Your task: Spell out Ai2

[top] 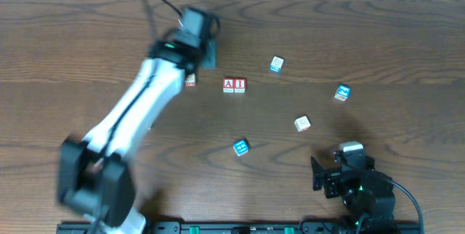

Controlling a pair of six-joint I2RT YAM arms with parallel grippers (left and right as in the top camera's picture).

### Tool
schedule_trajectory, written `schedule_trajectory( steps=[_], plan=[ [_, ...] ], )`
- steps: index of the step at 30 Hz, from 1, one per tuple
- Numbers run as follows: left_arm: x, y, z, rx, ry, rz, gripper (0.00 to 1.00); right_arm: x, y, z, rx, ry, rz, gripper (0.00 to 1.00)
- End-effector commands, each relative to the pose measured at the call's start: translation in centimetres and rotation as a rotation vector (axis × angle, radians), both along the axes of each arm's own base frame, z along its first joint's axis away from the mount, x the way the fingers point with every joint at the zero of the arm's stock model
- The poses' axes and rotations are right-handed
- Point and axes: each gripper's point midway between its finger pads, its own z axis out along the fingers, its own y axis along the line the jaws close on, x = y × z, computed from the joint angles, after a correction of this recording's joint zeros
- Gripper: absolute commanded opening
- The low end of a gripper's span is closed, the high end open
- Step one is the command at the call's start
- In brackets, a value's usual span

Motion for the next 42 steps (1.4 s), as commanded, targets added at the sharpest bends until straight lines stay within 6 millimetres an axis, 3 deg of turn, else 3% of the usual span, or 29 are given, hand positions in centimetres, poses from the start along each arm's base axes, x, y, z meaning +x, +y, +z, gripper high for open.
schedule_trajectory(
  steps=[1,2,10,14,20,24,26,28,30,34,37,42],
  plan=[
    [-1.3,3.1,8.5,0.042,-0.173,0.040,0.82,0.0,0.0,-0.3,0.002,0.002,-0.002,0.99],
    [-2.1,3.7,10.2,0.051,-0.206,0.030,0.96,0.0,0.0,-0.3,0.002,0.002,-0.002,0.99],
    [-9.0,6.8,20.9,-0.002,-0.466,0.056,0.95,0.0,0.0,-0.3,0.002,0.003,-0.002,0.99],
    [-12.3,8.0,23.2,-0.022,-0.522,0.061,0.95,0.0,0.0,-0.3,0.002,0.002,-0.002,0.99],
    [-14.8,8.8,22.8,-0.011,-0.490,0.057,0.95,0.0,0.0,-0.3,0.002,0.002,-0.002,0.99],
    [-15.3,9.0,21.3,0.012,-0.427,0.052,0.95,0.1,0.0,-0.2,0.001,-0.003,-0.002,0.99],
    [-15.6,9.1,20.2,0.029,-0.383,0.049,0.95,0.8,0.1,1.0,0.009,-0.058,0.001,0.99],
    [-16.0,9.2,19.2,0.045,-0.339,0.045,0.95,2.4,0.4,4.0,0.043,-0.192,-0.003,0.99],
    [-16.5,9.3,18.3,0.056,-0.300,0.039,0.95,3.8,1.0,8.4,0.136,-0.368,-0.004,0.99],
    [-16.6,9.4,18.1,0.060,-0.289,0.038,0.95,4.2,1.0,16.6,0.278,-0.681,-0.014,0.99],
    [-16.6,9.4,18.1,0.059,-0.292,0.038,0.95,3.8,1.0,19.1,0.288,-0.781,-0.003,0.99],
    [-16.6,9.3,18.1,0.058,-0.290,0.036,0.95,3.9,0.2,19.5,0.281,-0.806,-0.049,0.99]
  ],
)
